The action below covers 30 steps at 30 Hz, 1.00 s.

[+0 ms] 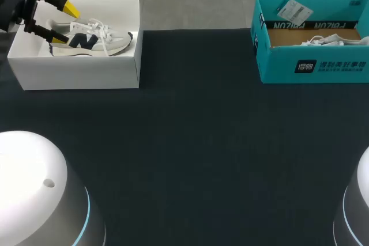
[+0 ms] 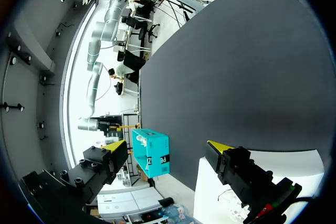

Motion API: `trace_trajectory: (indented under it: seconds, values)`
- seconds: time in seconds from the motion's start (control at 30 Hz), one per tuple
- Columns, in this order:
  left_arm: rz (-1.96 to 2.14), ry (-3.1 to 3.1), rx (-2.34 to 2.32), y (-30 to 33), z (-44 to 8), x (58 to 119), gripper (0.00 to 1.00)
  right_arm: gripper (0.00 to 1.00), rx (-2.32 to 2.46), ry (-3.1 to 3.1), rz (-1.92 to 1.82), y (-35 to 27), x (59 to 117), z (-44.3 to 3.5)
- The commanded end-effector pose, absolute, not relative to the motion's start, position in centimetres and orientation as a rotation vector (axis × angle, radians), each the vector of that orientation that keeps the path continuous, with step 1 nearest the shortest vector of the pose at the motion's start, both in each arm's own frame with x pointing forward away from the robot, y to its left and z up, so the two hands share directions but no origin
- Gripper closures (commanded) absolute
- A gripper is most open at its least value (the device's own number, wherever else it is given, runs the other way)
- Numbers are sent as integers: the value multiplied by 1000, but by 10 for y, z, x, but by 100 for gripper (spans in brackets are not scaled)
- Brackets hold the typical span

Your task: Take the shoe out of the shoebox, open the shoe tongue, remove and reinsert the insole, then place the shoe into the shoebox

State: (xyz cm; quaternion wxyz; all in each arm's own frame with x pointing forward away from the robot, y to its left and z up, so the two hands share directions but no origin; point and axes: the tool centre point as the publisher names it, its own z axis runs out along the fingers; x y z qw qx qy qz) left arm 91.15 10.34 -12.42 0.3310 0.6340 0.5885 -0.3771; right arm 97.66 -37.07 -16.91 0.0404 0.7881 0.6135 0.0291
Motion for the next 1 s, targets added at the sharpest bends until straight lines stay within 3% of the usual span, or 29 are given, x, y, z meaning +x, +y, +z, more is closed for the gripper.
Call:
trace_trajectory:
  seconds: [0.03, 1.0]
  values:
    - [-983, 1540, 1660, 104, -124, 911, 0, 0, 2387, 1873, 125, -366, 945, -166]
    - [-983, 1540, 1660, 104, -124, 911, 0, 0, 2375, 1889, 111, -364, 940, -168]
